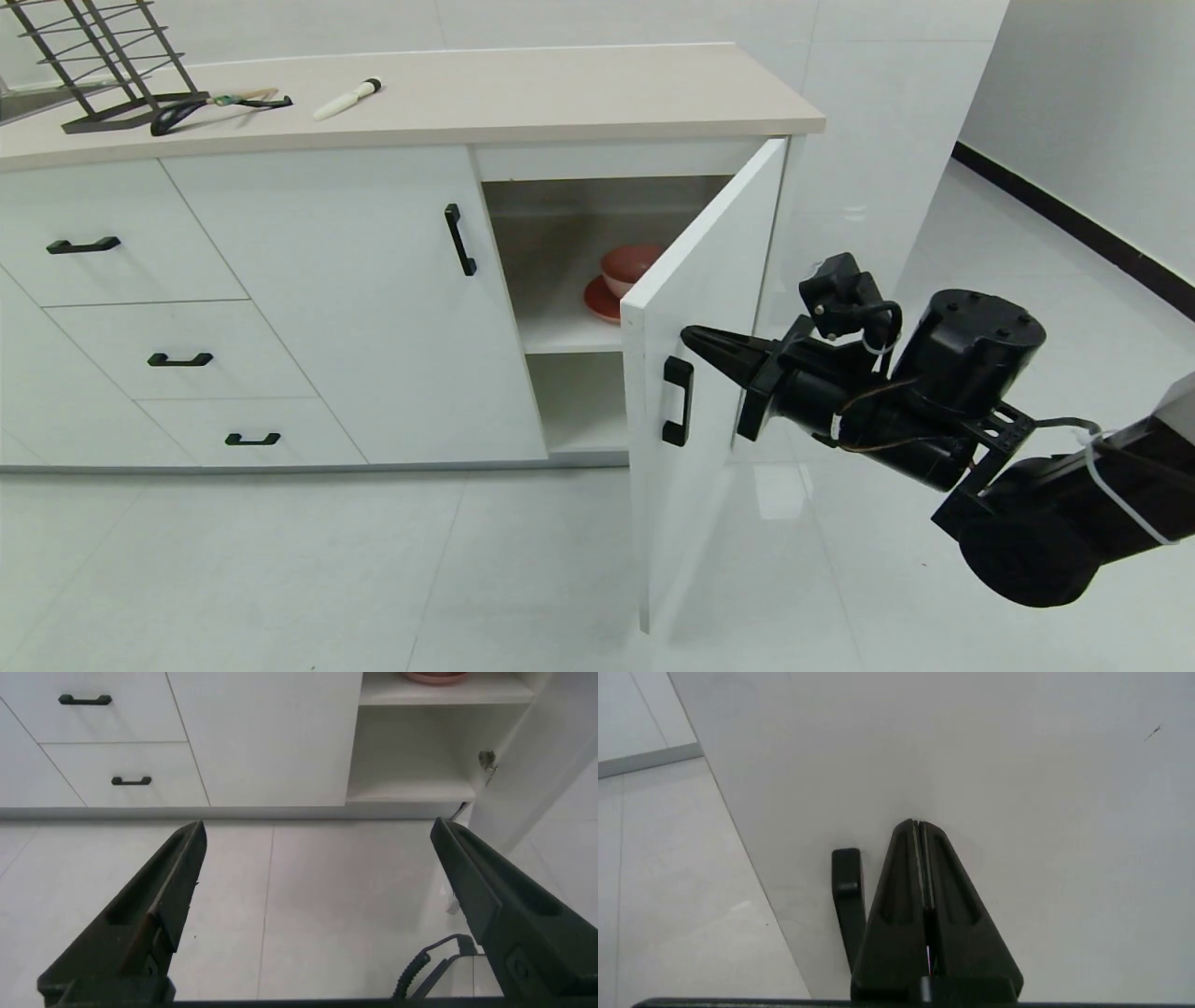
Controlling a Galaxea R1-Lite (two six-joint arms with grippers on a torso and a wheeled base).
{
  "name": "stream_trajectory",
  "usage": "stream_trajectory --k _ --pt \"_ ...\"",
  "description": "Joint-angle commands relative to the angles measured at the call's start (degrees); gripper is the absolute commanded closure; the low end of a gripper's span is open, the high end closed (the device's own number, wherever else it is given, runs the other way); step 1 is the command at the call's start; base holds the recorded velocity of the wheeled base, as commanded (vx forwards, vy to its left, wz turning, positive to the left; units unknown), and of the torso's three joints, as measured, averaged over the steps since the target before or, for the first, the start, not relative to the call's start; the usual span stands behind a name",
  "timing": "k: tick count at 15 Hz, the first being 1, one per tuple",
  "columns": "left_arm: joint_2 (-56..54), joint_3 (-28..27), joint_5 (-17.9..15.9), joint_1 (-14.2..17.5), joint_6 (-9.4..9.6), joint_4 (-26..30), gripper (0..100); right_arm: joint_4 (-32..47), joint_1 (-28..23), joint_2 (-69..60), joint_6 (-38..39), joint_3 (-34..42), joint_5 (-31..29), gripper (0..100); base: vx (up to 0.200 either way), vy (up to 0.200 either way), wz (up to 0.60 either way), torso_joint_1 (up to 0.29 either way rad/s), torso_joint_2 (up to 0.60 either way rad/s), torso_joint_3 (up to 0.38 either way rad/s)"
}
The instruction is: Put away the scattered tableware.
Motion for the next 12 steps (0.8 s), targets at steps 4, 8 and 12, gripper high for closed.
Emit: stream_trajectory --k 4,8,12 --pt "0.0 0.0 0.0 0.0 0.03 0.1 0 -0.6 2.6 6.0 0.3 -6.8 -0.1 100 0.0 0.0 0.0 0.0 0.0 0.0" --pt "0.0 0.0 0.0 0.0 0.03 0.1 0 -0.7 2.8 8.9 0.3 -10.6 -0.1 100 0.0 0.0 0.0 0.0 0.0 0.0" --pt "0.0 0.0 0.0 0.1 0.12 0.1 0 -1.4 4.0 10.8 1.3 -13.5 -0.2 100 0.0 0.0 0.0 0.0 0.0 0.0"
